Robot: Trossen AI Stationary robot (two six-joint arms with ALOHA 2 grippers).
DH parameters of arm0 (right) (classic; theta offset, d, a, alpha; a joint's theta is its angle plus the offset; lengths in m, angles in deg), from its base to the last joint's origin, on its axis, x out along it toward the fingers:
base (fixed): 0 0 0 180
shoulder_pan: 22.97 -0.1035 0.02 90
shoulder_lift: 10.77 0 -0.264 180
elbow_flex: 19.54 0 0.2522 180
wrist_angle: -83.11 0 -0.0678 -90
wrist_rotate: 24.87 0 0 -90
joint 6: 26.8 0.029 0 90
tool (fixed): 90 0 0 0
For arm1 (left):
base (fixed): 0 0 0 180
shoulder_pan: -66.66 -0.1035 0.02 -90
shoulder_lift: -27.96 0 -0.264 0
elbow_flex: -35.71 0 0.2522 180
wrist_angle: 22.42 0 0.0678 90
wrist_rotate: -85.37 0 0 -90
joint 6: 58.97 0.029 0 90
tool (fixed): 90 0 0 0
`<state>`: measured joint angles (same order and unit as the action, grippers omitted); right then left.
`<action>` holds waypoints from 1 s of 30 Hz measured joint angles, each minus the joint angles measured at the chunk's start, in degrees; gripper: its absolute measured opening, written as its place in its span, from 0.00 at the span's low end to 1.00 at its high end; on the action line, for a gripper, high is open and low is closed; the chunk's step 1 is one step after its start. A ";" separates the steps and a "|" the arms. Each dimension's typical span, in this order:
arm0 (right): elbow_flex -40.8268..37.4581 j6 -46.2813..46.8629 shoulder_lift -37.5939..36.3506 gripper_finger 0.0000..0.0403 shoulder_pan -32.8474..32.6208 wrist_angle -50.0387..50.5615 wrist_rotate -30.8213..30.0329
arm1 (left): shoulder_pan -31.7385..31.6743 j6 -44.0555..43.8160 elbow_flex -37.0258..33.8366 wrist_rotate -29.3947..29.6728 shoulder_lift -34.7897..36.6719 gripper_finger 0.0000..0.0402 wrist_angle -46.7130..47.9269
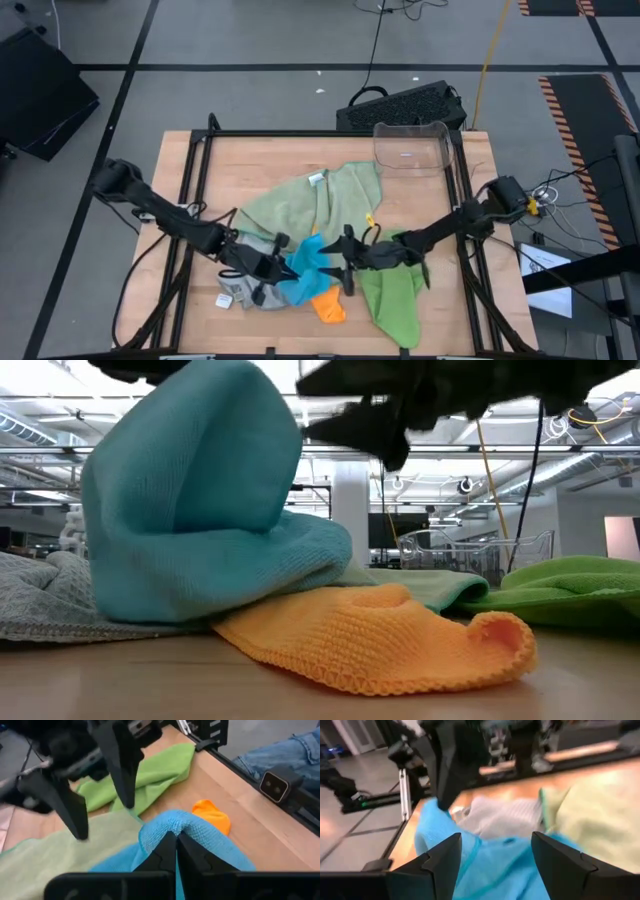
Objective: Fold microfiber towels
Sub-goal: Fold the blue microfiber towel
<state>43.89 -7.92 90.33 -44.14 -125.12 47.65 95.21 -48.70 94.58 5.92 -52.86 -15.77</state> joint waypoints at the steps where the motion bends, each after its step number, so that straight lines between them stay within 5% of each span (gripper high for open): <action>1: 0.00 0.96 0.86 0.58 0.82 -0.43 2.86 | 0.04 0.05 0.00 0.03 -0.44 0.03 -0.46; 8: 1.14 3.62 7.41 0.52 4.76 -8.20 17.84 | 0.46 1.25 -0.02 0.91 -0.65 0.01 -0.31; 14: 5.14 -0.93 10.39 0.29 5.10 -8.62 22.26 | 0.83 2.50 -0.02 1.61 -0.65 0.06 -1.01; 19: 5.35 -3.30 7.70 0.03 5.07 -4.01 22.14 | 0.85 -1.57 -0.02 3.40 -0.65 0.11 -1.15; 24: 5.35 -4.47 2.74 0.02 3.38 4.38 17.87 | 1.77 -4.45 -0.02 4.78 -0.65 0.19 -0.60; 30: 5.35 -6.49 -3.48 0.01 -0.51 15.69 5.97 | 1.83 -9.27 -0.02 5.04 -0.65 0.31 1.58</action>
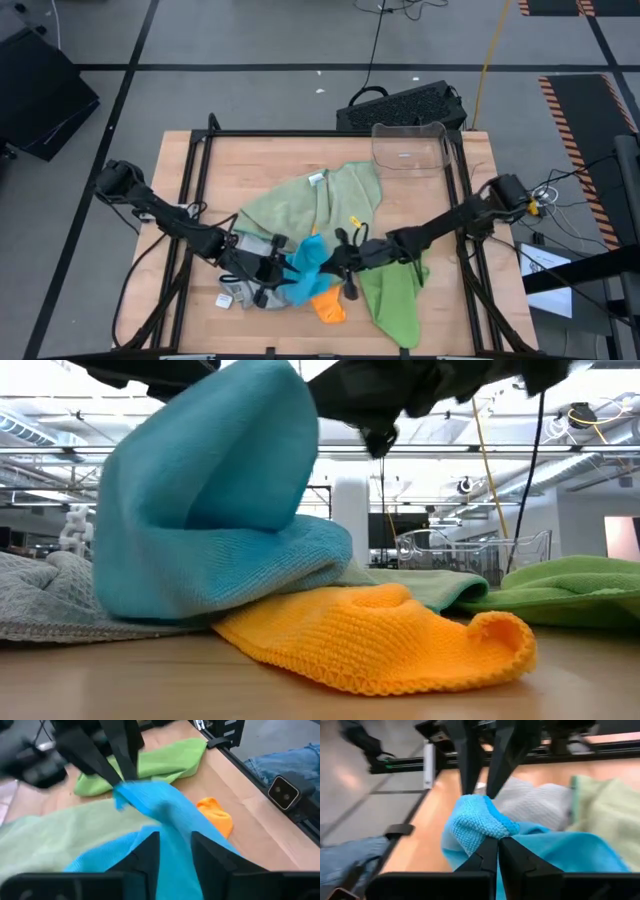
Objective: Fold microfiber towels
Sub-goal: Fold the blue microfiber towel
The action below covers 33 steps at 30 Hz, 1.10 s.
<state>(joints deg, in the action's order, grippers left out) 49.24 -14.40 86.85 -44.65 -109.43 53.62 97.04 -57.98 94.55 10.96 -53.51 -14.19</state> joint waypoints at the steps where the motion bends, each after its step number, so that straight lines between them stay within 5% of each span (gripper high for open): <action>1: 0.00 -0.69 -0.74 0.01 -0.75 1.34 -2.29 | 0.00 -0.70 0.00 -0.02 0.00 0.33 0.37; 11: -0.02 -18.37 -10.03 0.00 -10.25 4.27 -27.53 | -1.44 -5.20 0.02 -0.22 -5.49 0.43 -4.58; 16: -0.02 -23.55 -15.83 0.00 -14.36 7.71 -39.31 | -1.42 1.77 -0.07 1.11 -11.07 0.38 -12.64; 26: -0.02 -21.77 -26.44 0.00 -18.19 19.10 -41.23 | -1.57 10.79 0.33 20.05 -1.48 0.05 -20.33; 29: -0.02 -15.84 -27.35 0.00 -18.42 23.28 -41.44 | -1.76 10.03 0.30 16.33 0.84 0.01 -21.30; 33: -1.20 -7.62 -25.83 0.00 -18.55 26.60 -39.01 | -1.88 4.33 0.28 9.43 -0.37 0.10 -20.77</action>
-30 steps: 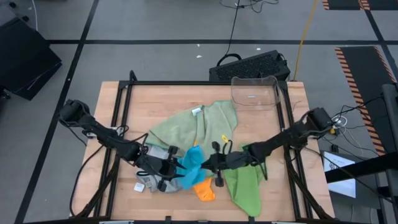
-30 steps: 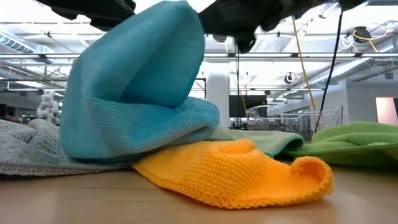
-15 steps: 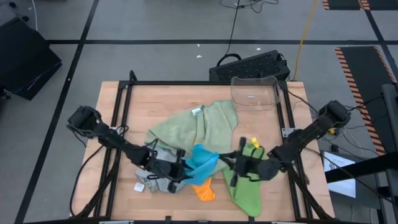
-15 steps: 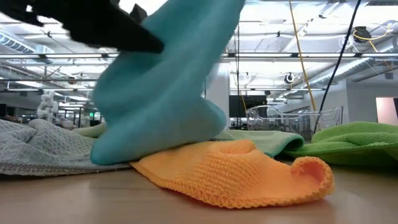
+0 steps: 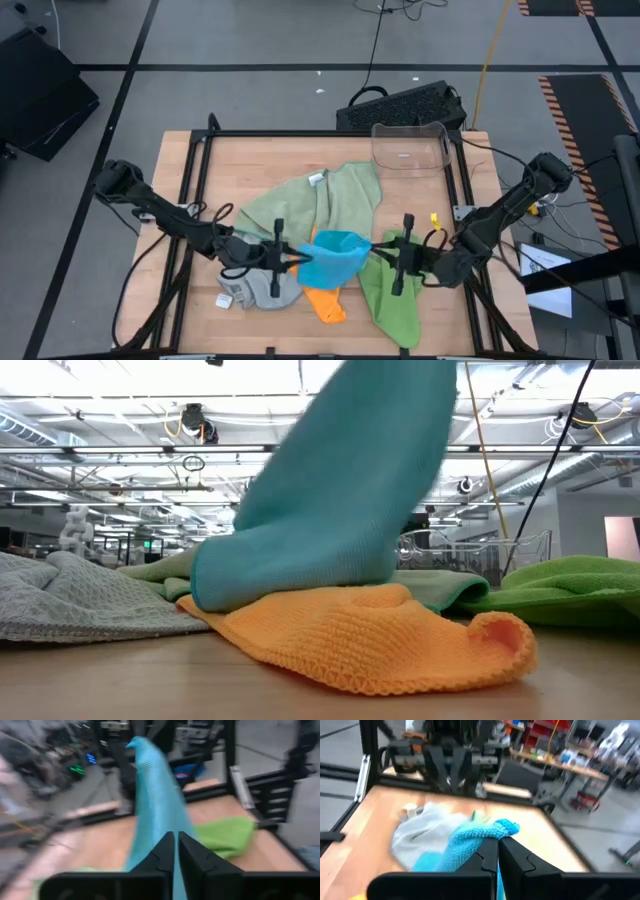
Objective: Fold microfiber towels
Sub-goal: Fold the blue microfiber towel
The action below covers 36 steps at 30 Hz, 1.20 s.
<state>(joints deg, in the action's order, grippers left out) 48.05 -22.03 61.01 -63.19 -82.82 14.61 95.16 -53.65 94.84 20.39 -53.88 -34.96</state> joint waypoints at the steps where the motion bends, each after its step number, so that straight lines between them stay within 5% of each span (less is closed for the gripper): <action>1: -0.63 1.26 0.56 0.00 -0.02 -0.01 1.55 | -0.27 -2.09 0.00 -0.06 -0.94 0.12 0.77; 7: -5.17 12.36 3.03 0.00 -0.15 0.02 10.69 | -2.34 -17.86 -0.11 4.93 -7.58 0.27 11.75; 13: -10.52 22.66 4.08 0.00 -0.17 -0.06 14.39 | -4.15 -25.70 -0.13 1.10 -17.97 0.33 10.79; 20: -14.04 28.66 4.07 0.00 -0.17 -1.00 19.63 | -4.41 -26.61 -0.13 -22.00 -25.21 0.33 -4.23; 24: -14.58 28.68 4.06 0.00 -0.17 -1.43 21.23 | -3.00 -22.58 -0.11 -26.86 -23.73 0.33 -9.86; 32: -16.55 29.74 4.03 0.00 -0.17 -2.22 20.54 | -1.95 -16.79 -0.09 -25.14 -14.20 0.33 -4.76; 36: -16.59 29.66 4.03 0.00 -0.17 -2.28 20.55 | -2.03 -16.73 -0.03 -13.40 -11.80 0.33 -2.95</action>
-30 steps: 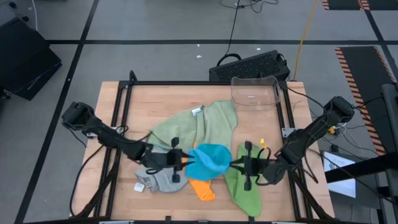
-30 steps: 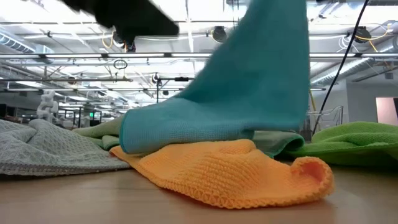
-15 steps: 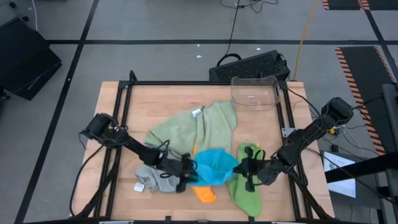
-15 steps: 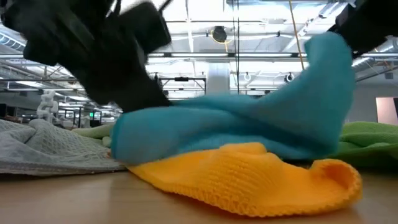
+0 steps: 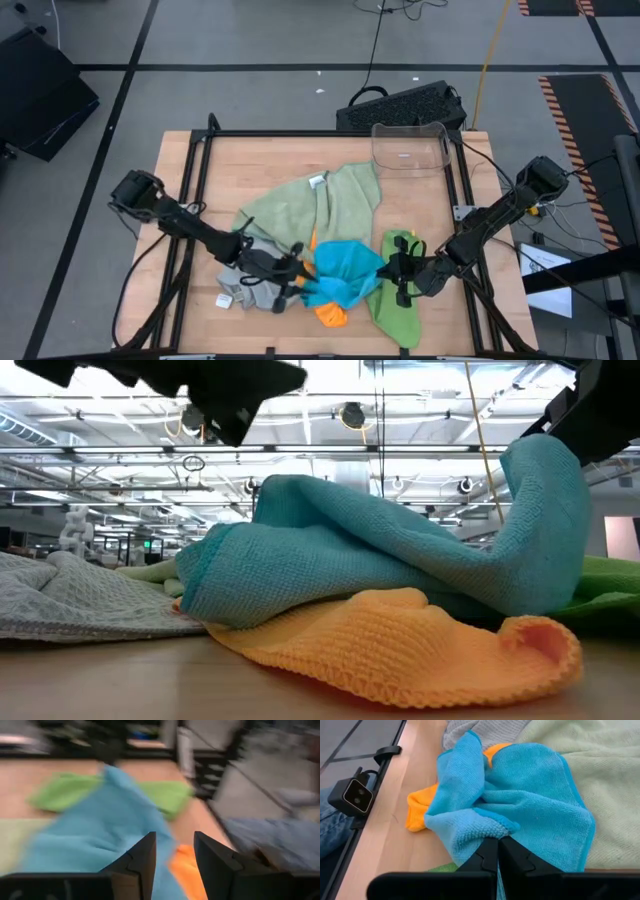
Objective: Fold microfiber towels
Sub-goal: Fold the blue microfiber towel
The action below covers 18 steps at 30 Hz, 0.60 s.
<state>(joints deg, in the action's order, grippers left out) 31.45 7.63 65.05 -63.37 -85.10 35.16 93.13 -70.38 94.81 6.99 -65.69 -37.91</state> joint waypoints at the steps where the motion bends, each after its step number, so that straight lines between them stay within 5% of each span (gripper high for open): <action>1: 0.00 -0.01 0.00 0.00 0.00 0.04 -0.02 | -0.11 -0.61 0.00 3.56 -0.06 0.33 1.33; 4: 0.00 -0.04 0.00 0.00 0.00 0.06 -0.01 | -0.85 -4.41 -0.08 7.91 -1.05 0.33 5.55; 8: 0.00 -0.70 0.00 0.00 0.00 0.05 -0.10 | -1.47 -10.22 -0.12 3.02 -3.77 0.33 7.86; 18: 0.00 -2.75 0.00 0.00 0.00 -0.15 -1.72 | 1.22 -7.67 -0.05 -15.95 -12.55 0.33 -14.02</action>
<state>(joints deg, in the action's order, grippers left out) 31.45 4.88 65.05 -63.37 -85.25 33.44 94.35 -78.04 94.75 -8.96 -78.24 -51.93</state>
